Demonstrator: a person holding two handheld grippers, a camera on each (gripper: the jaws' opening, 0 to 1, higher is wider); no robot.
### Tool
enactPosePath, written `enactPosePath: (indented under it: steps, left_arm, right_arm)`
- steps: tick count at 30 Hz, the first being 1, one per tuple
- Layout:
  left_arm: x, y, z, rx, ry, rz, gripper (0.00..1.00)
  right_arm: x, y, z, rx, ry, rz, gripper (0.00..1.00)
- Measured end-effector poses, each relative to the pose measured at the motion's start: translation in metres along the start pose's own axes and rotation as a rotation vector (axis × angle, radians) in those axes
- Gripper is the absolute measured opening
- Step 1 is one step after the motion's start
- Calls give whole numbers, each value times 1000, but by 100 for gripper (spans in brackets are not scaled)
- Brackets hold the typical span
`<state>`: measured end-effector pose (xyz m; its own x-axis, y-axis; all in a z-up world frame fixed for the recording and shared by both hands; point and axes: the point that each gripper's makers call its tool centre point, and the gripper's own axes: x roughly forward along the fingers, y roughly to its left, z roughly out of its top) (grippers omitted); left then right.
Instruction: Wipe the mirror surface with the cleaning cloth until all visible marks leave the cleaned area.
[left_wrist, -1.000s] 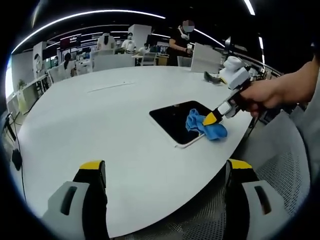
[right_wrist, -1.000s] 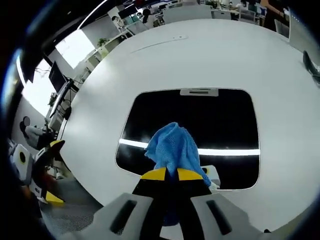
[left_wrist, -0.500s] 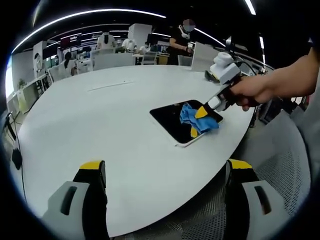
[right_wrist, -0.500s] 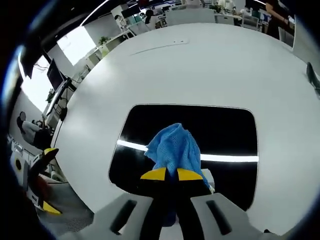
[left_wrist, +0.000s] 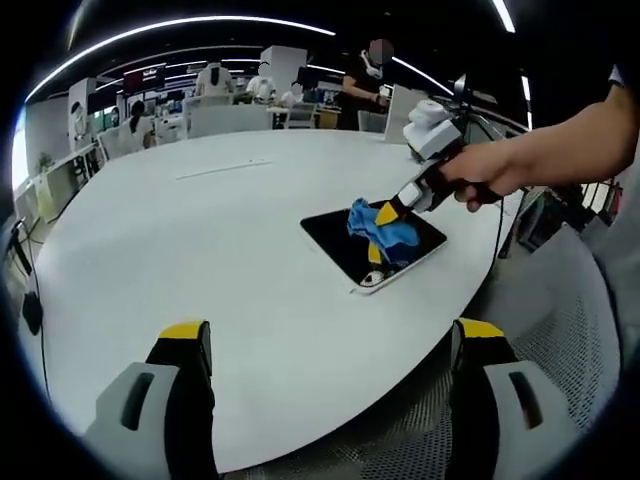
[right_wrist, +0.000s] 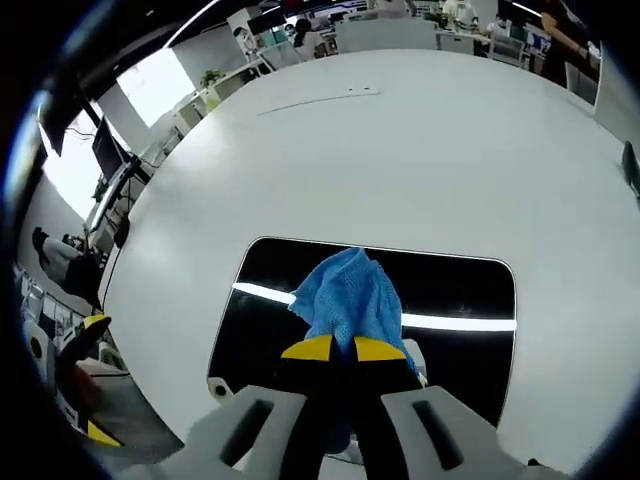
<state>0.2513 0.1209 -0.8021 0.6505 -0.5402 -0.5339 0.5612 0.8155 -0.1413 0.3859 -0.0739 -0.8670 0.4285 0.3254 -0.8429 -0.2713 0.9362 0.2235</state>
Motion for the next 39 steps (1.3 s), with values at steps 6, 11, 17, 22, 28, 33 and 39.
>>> enactPosePath:
  steps: [6, 11, 17, 22, 28, 33, 39]
  left_arm:
    - [0, 1, -1, -4, 2, 5, 99]
    - [0, 2, -1, -6, 0, 7, 99]
    - [1, 2, -1, -4, 2, 6, 99]
    - [1, 2, -2, -4, 3, 8, 99]
    - [1, 4, -3, -3, 7, 12, 98]
    - [1, 4, -3, -4, 10, 13, 98]
    - [2, 4, -4, -3, 14, 14, 98]
  right_arm:
    - [5, -3, 11, -14, -7, -1, 0]
    - [10, -5, 20, -23, -11, -7, 0]
    - [16, -8, 32, -25, -14, -13, 0]
    - [20, -9, 40, -31, -14, -21, 0]
    - [22, -8, 43, -37, -7, -24, 0]
    - [23, -8, 45, -31, -7, -19, 0]
    - [24, -10, 45, -23, -9, -1, 0]
